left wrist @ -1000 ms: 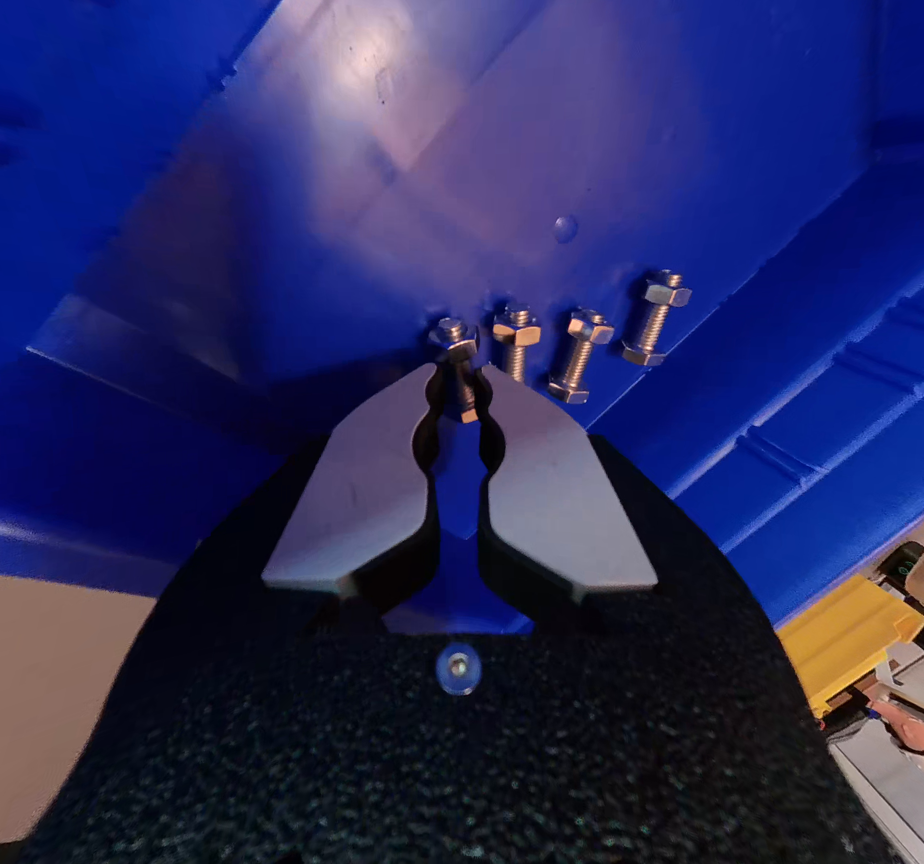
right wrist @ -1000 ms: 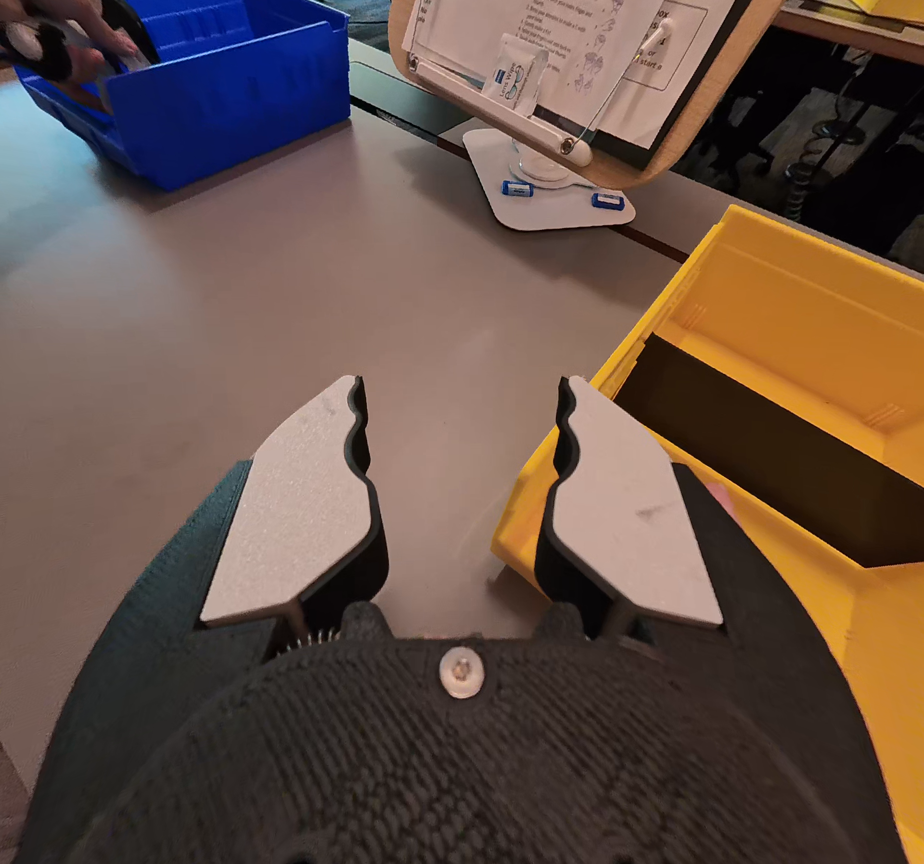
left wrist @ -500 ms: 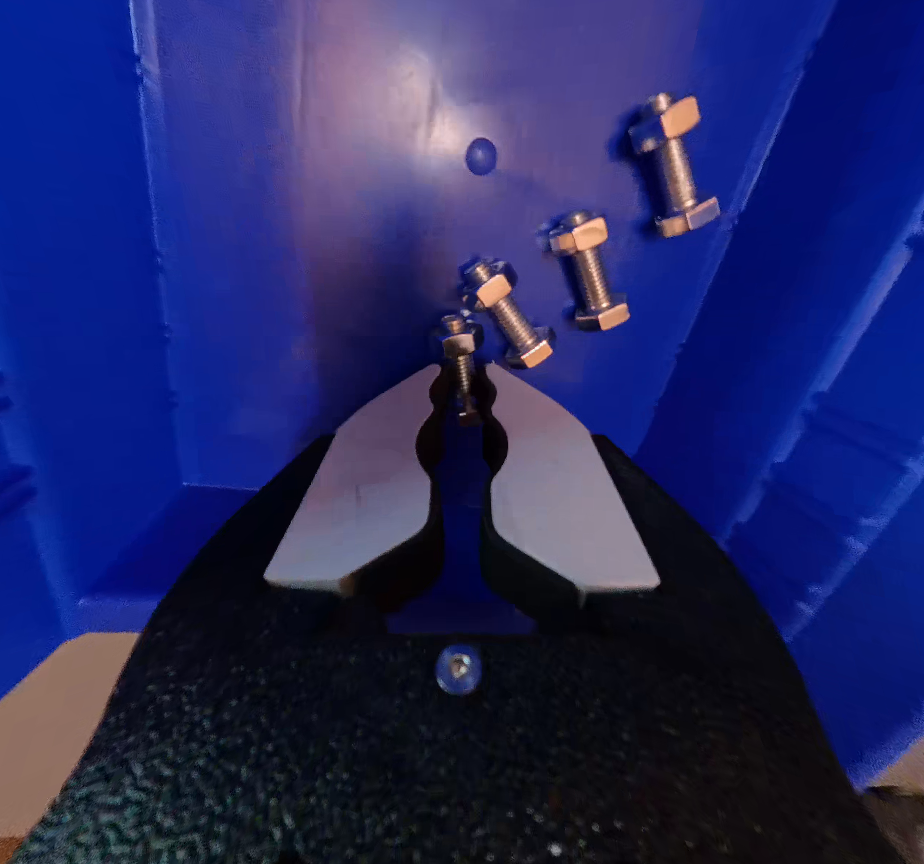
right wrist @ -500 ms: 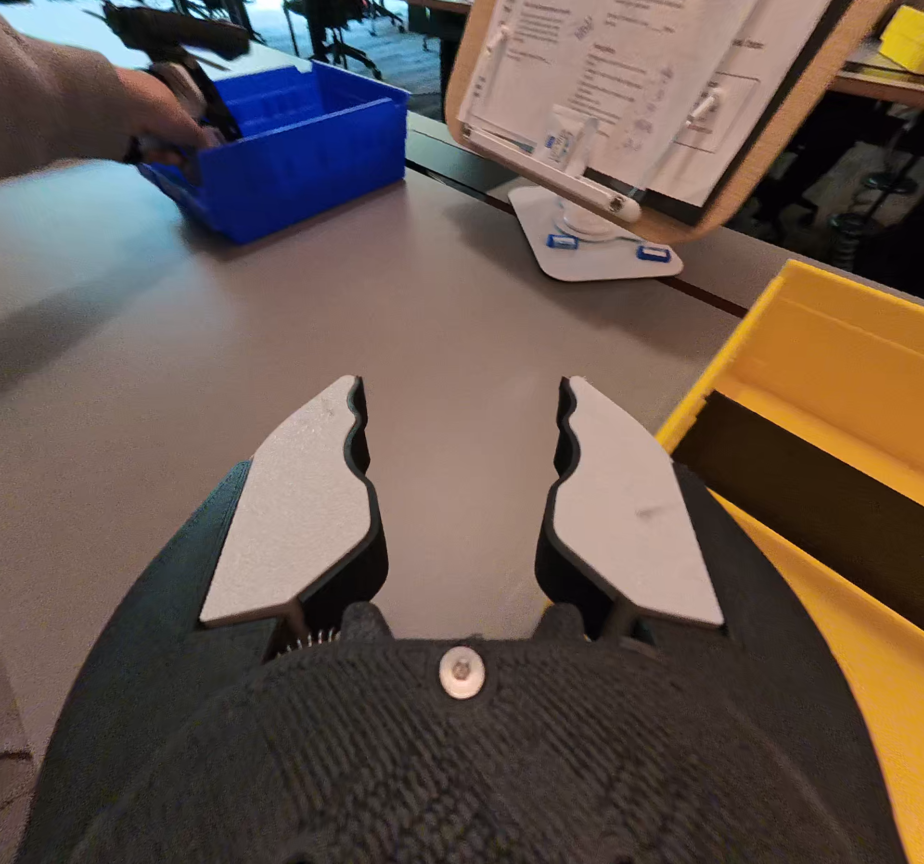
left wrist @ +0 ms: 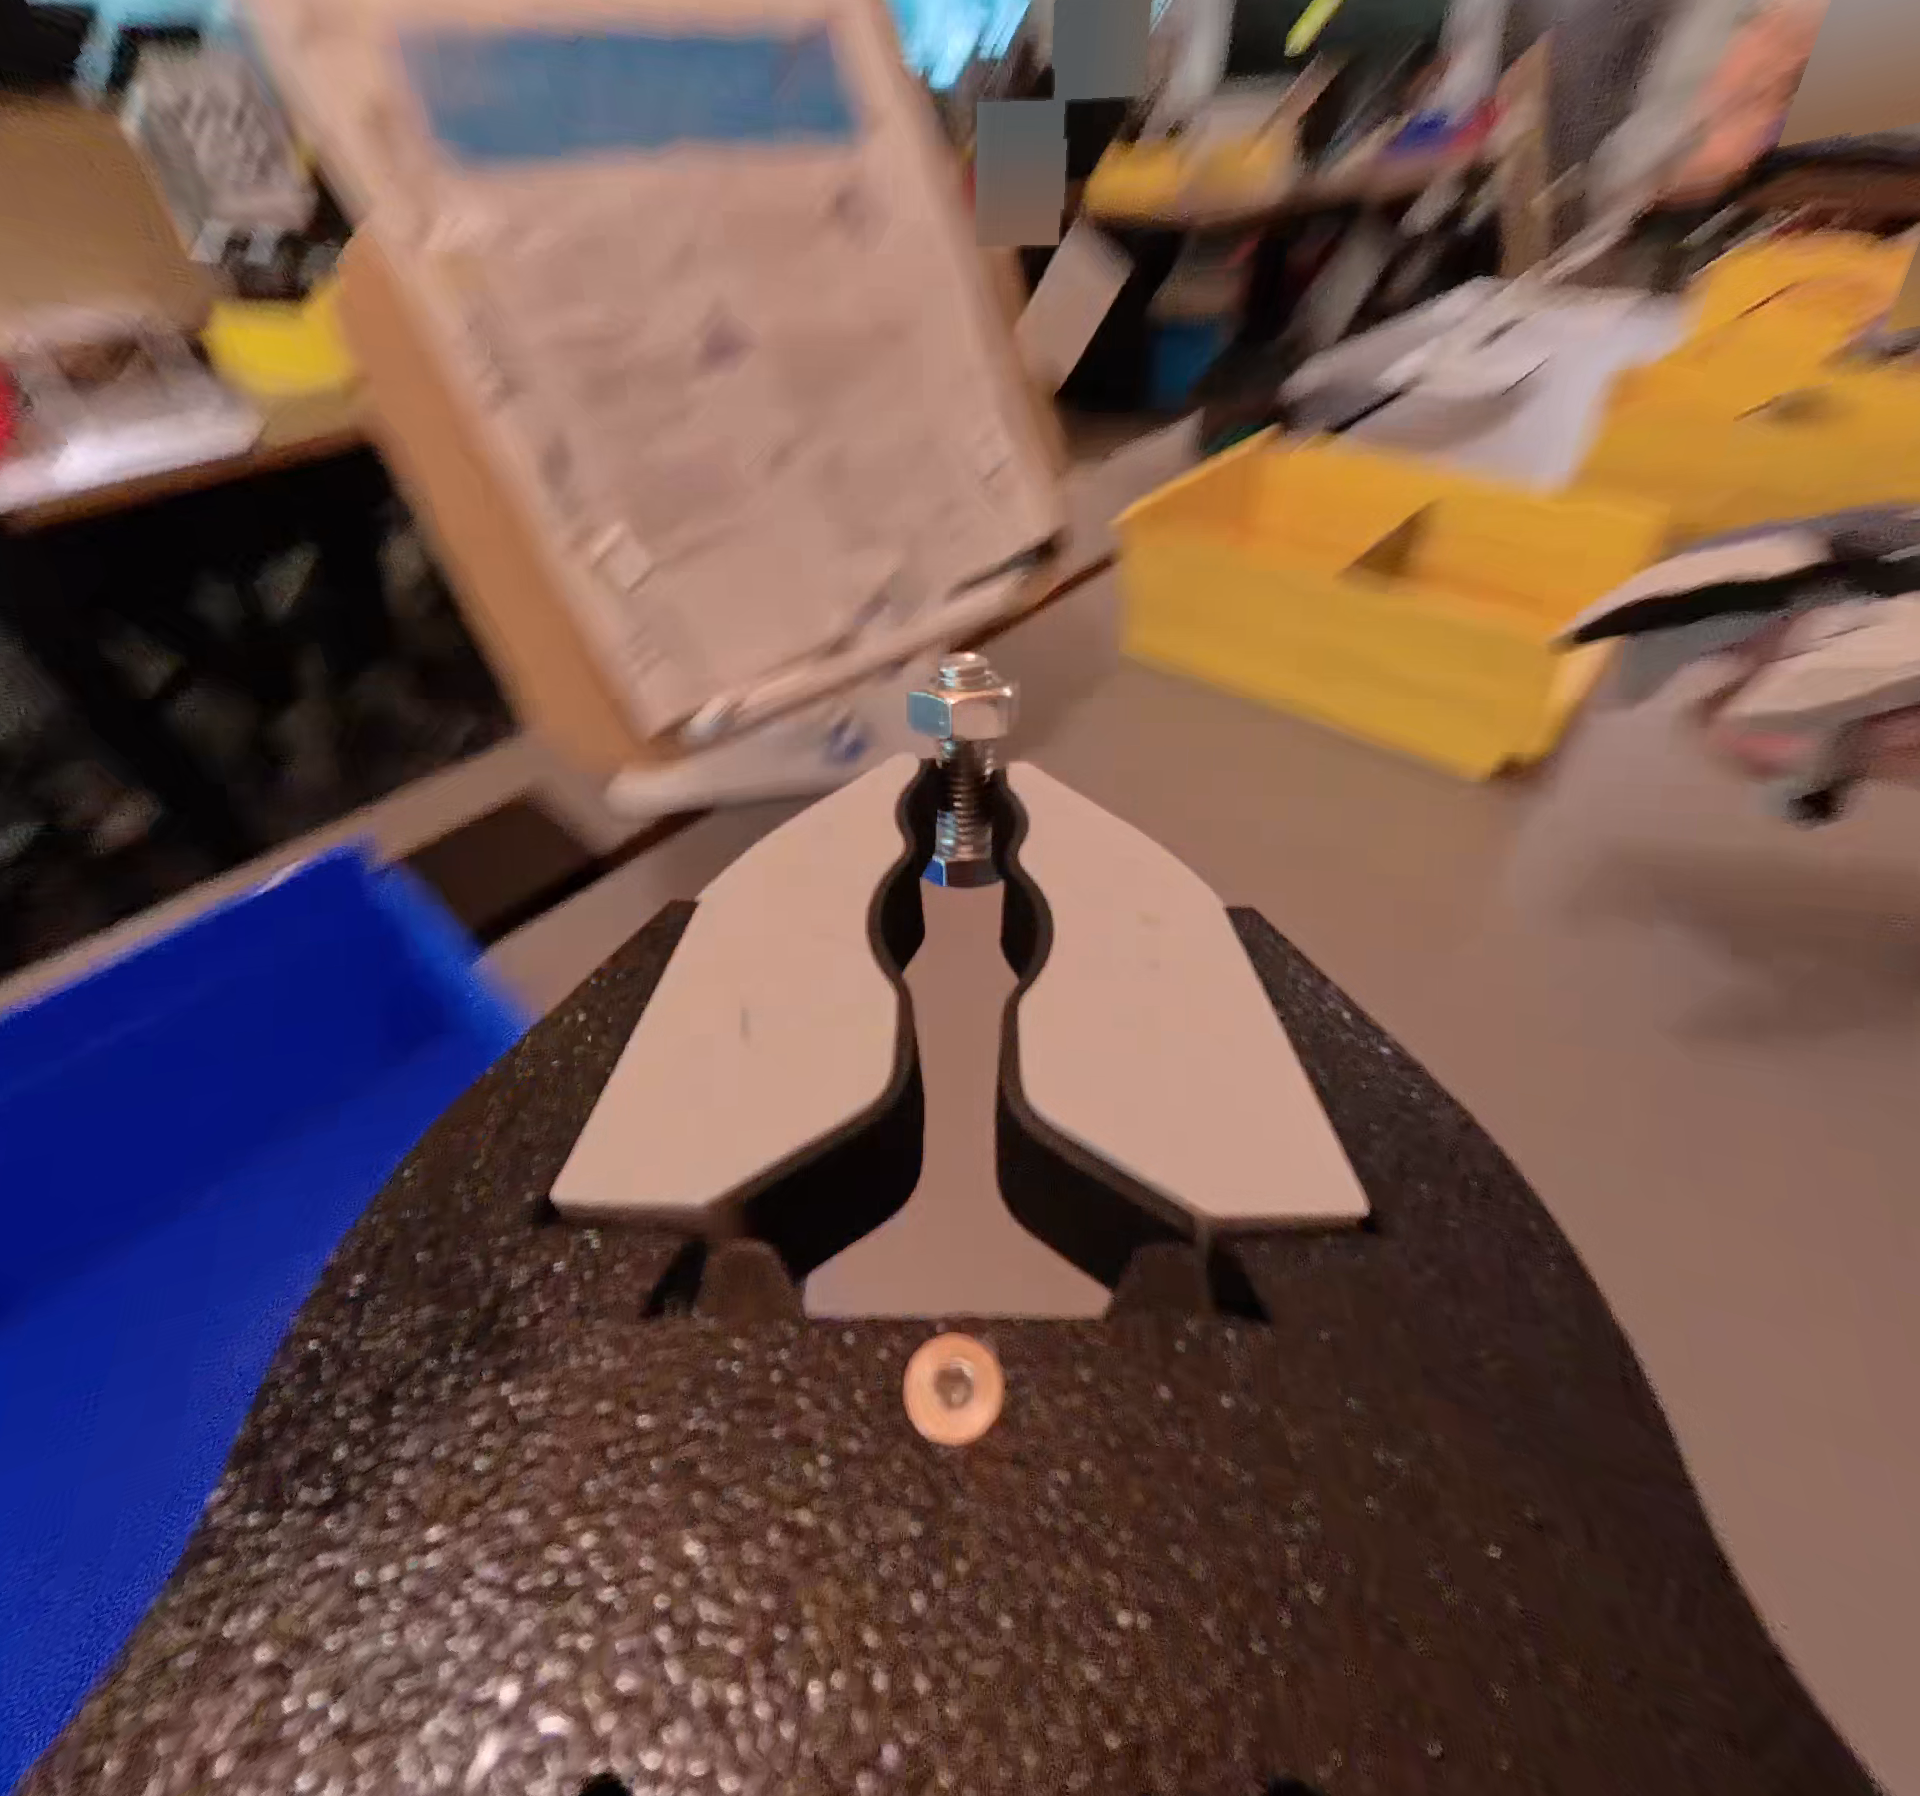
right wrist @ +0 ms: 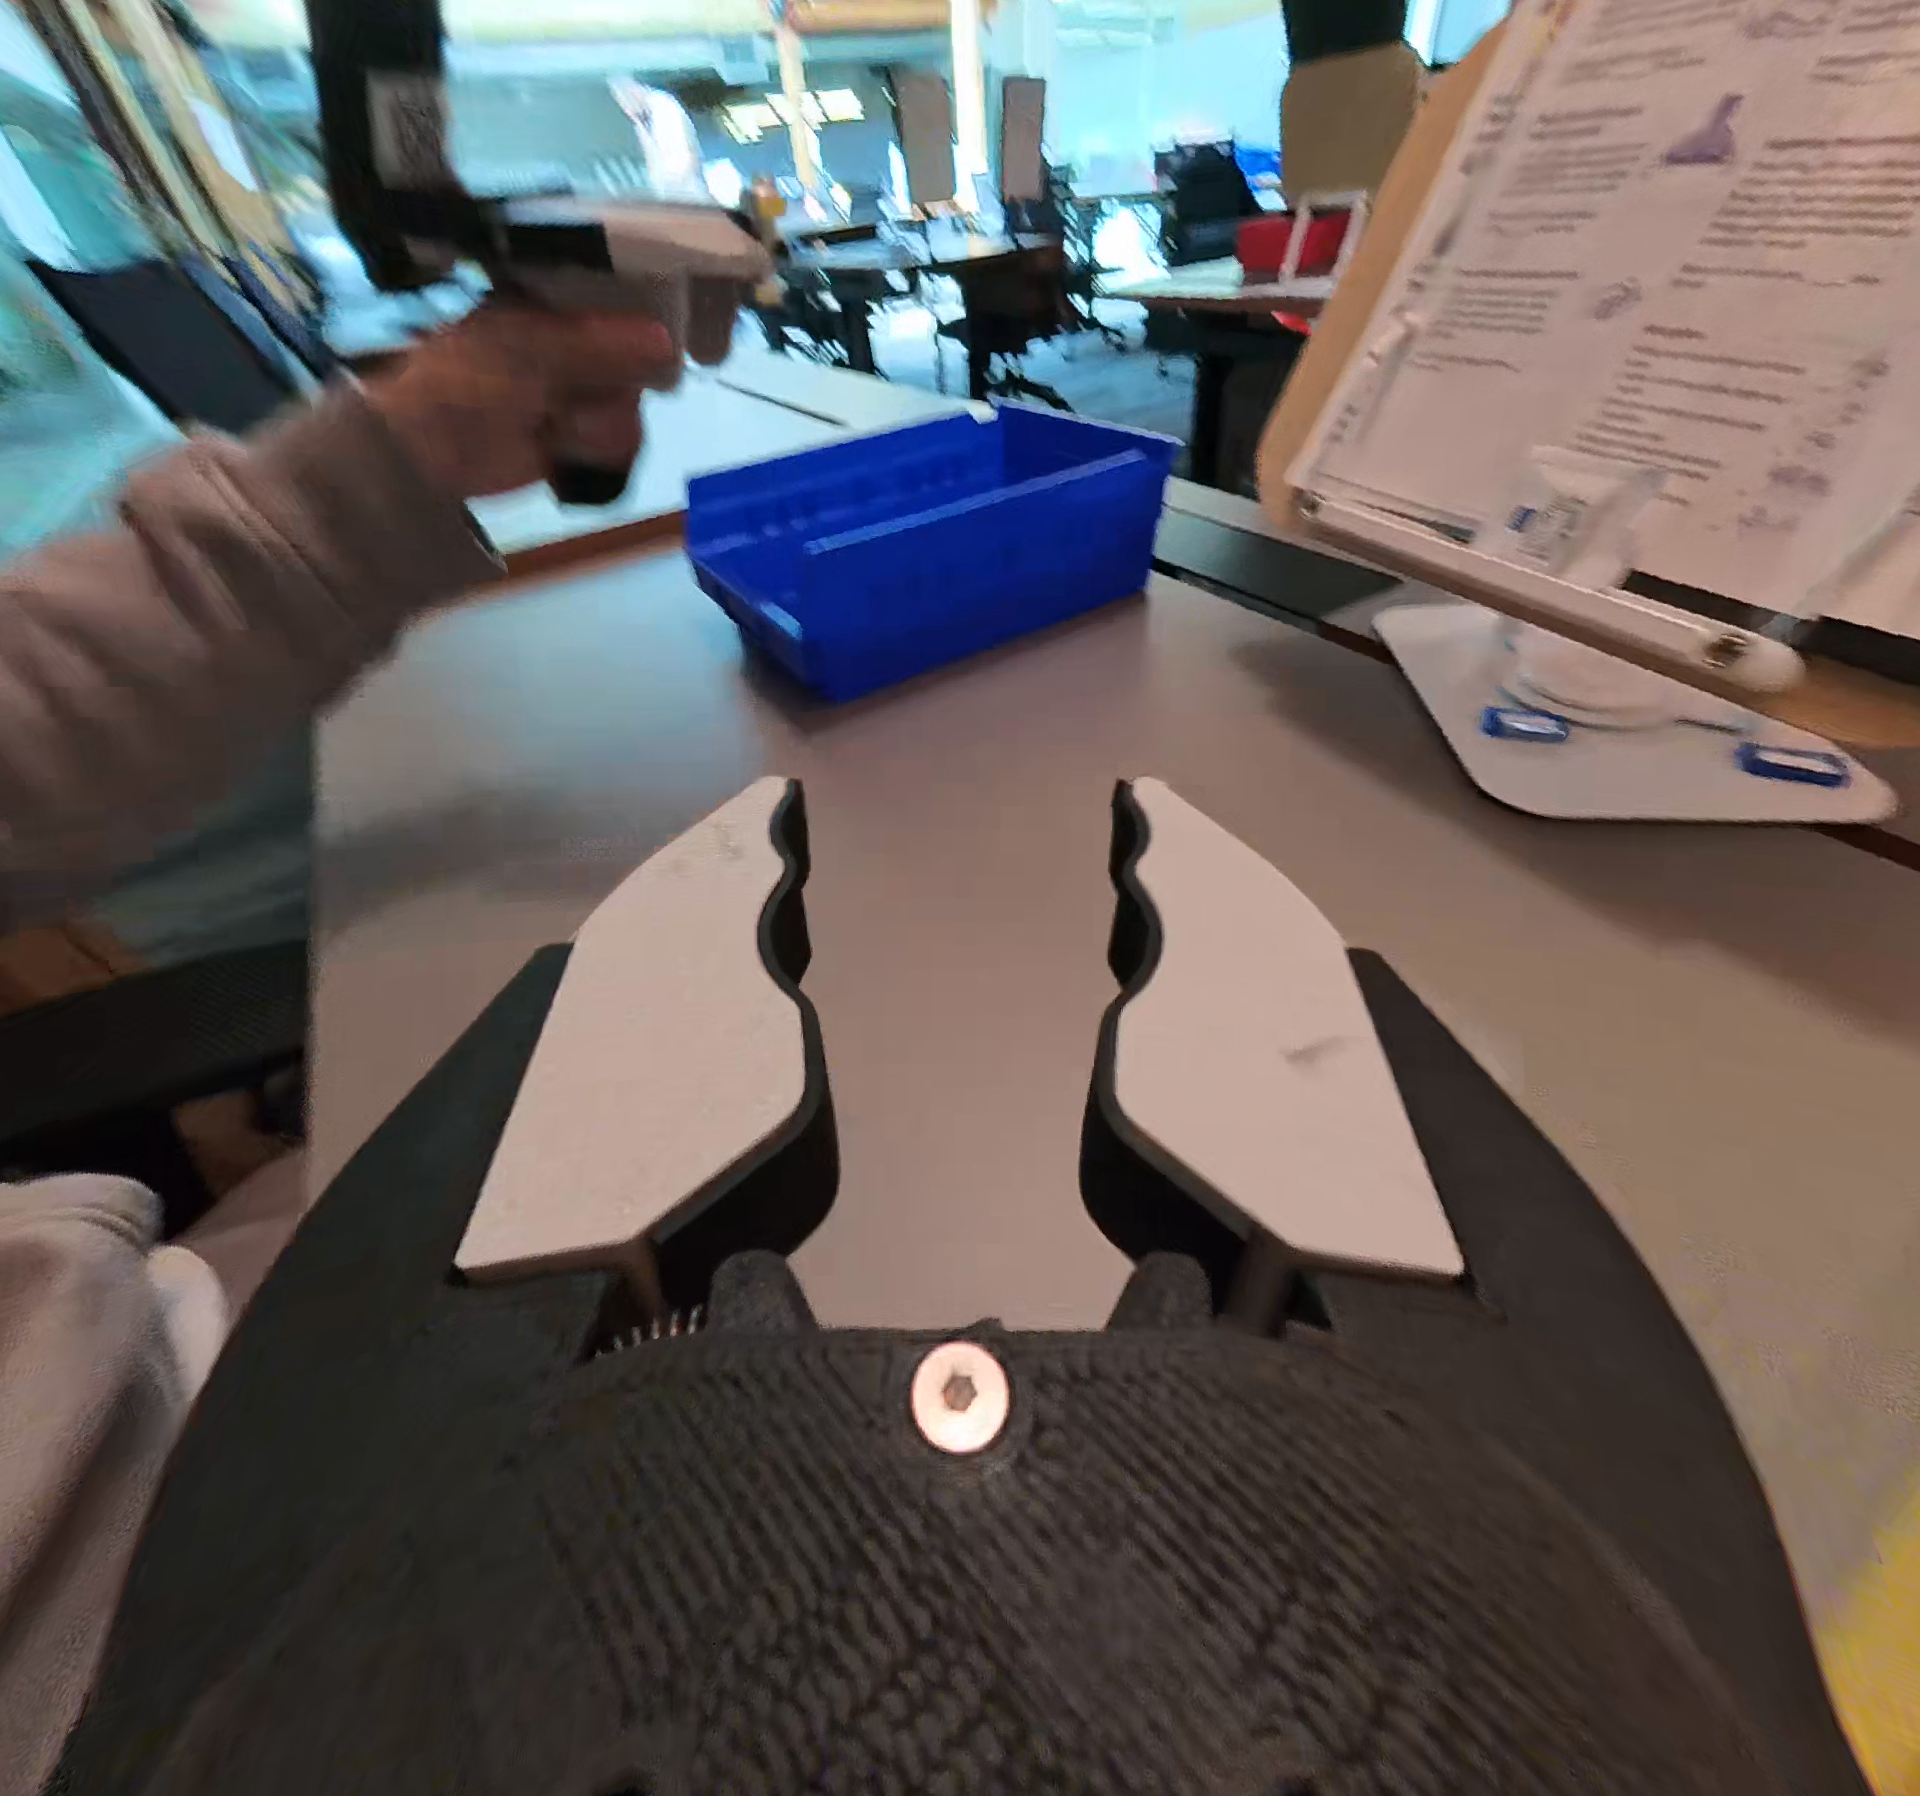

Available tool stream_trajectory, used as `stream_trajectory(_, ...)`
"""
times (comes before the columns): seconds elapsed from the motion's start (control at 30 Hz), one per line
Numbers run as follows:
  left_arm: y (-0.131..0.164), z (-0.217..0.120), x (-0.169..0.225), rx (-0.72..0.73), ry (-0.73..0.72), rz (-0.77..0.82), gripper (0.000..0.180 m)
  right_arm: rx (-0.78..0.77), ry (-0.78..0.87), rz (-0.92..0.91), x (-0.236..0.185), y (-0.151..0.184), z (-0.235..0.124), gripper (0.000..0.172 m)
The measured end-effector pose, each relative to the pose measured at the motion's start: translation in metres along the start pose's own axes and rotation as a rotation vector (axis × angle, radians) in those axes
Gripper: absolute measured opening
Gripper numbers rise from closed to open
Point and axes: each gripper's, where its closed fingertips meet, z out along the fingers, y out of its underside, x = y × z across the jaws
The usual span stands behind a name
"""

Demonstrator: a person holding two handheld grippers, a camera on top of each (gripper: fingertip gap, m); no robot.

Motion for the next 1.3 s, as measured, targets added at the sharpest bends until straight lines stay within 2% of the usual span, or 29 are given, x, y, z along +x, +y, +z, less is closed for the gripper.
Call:
stream_trajectory(0.07, -0.004, 0.014, 0.05, 0.142, 0.181, -0.057, 0.009, 0.084, -0.043, 0.056, -0.01, -0.011, 0.004, 0.054)
stream_trajectory(0.13, 0.005, 0.034, 0.091, 0.229, 0.341, -0.146, 0.009, 0.14, -0.05, 0.078, -0.014, -0.019, 0.007, 0.055)
stream_trajectory(0.27, 0.041, 0.079, 0.146, 0.297, 0.576, -0.277, 0.008, 0.114, -0.023, 0.029, -0.021, -0.012, 0.013, 0.064)
stream_trajectory(0.37, 0.059, 0.1, 0.171, 0.323, 0.683, -0.37, 0.008, 0.071, 0.03, -0.061, -0.02, -0.004, 0.016, 0.068)
stream_trajectory(0.47, 0.082, 0.113, 0.185, 0.197, 0.675, -0.325, 0.009, 0.037, 0.043, -0.091, -0.017, 0.006, 0.02, 0.069)
stream_trajectory(0.6, 0.105, 0.111, 0.193, 0.096, 0.623, -0.156, 0.009, 0.041, -0.014, -0.045, -0.017, 0.016, 0.031, 0.053)
stream_trajectory(0.73, 0.092, 0.107, 0.198, 0.169, 0.617, -0.121, 0.009, 0.022, -0.049, -0.039, -0.019, 0.028, 0.04, 0.046)
stream_trajectory(0.9, 0.092, 0.111, 0.197, 0.16, 0.612, -0.139, 0.009, 0.064, -0.065, -0.053, -0.026, 0.021, 0.04, 0.032)
stream_trajectory(1.1, 0.085, 0.106, 0.198, 0.213, 0.613, -0.133, 0.009, 0.097, -0.05, -0.038, -0.02, 0.018, 0.04, 0.029)
stream_trajectory(1.17, 0.085, 0.105, 0.193, 0.214, 0.595, -0.138, 0.008, 0.095, -0.036, -0.044, -0.015, 0.019, 0.038, 0.034)
stream_trajectory(1.23, 0.081, 0.102, 0.185, 0.245, 0.583, -0.16, 0.009, 0.116, 0.048, -0.037, 0.005, 0.013, 0.029, 0.03)
stream_trajectory(1.3, 0.079, 0.099, 0.178, 0.264, 0.563, -0.171, 0.009, 0.178, 0.093, 0.038, 0.025, 0.002, 0.014, 0.038)
